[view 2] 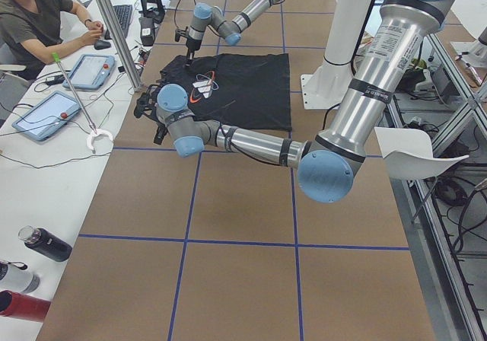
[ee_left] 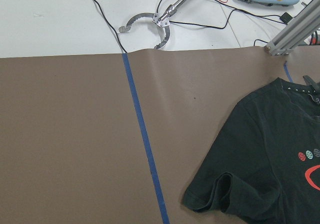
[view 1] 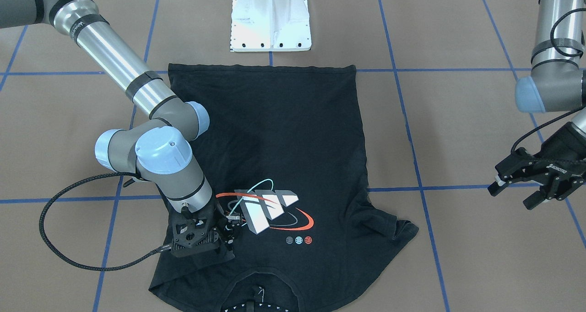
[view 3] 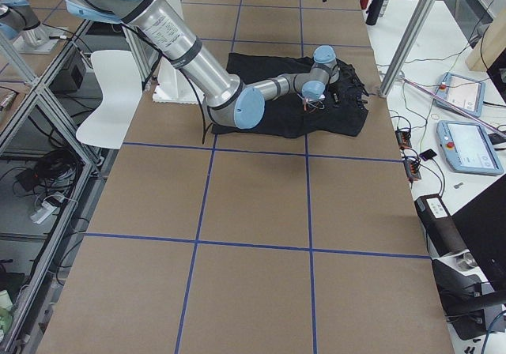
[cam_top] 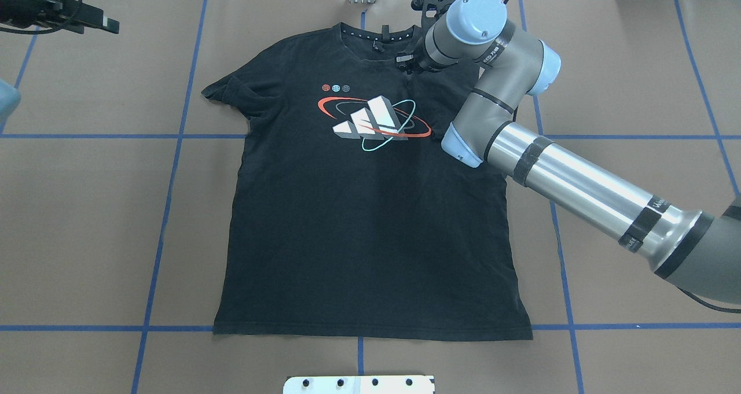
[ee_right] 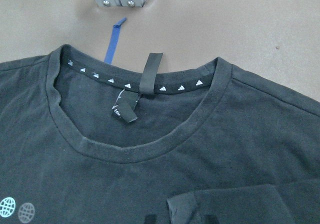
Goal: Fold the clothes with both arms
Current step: 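Fold the sleeve inward onto the shirt body with the right gripper, then move the left gripper toward its sleeve while the right gripper holds near the collar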
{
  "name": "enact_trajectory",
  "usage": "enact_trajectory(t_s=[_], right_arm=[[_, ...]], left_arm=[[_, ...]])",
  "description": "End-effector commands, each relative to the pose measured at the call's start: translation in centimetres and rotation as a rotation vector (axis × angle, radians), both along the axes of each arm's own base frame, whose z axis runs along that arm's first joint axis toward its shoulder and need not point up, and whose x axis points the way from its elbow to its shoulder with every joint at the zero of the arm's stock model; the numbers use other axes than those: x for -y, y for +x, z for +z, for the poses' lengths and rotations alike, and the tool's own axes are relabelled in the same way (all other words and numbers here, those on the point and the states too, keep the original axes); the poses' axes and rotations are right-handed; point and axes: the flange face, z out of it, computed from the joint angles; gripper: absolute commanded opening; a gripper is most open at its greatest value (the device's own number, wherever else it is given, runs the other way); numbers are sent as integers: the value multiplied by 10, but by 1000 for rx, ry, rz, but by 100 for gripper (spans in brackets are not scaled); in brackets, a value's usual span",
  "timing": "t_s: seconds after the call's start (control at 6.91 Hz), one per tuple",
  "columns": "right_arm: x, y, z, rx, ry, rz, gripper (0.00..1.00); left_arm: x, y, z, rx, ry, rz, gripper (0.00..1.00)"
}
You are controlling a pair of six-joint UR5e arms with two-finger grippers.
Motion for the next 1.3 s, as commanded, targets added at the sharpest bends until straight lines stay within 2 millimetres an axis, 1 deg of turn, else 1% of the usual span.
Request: enact_trajectory(t_s=[0.0,0.14,0.29,0.43,0.58,0.72,0.87,1.01,1.16], right_arm=[[-4,12,-27,87,-48,8,100],[-9,24,-46,139,-83,24,100],[-16,47,-53,171,-122,9,100],[-32,64,-57,173,-144,-13,100],[-40,76,-62,174,-154,-20,100],[-45,80,-66,183,-153,-32,100],[-49,83,-63,185,-151,-32,100],[-48,85,-63,186,-152,-30,100],[-49,85,-59,184,-154,-29,100]], left_arm=[[5,41,-17,8,-1,-38,100],[9,74,-30,-3,-6,-77,100],[18,116,-24,-38,-16,-135,100],[24,144,-9,-49,-31,-177,98],[25,167,1,-22,-36,-199,94],[15,197,13,10,-38,-214,83],[13,206,23,27,-50,-211,66],[6,218,25,32,-52,-193,51],[4,223,28,41,-51,-201,46]])
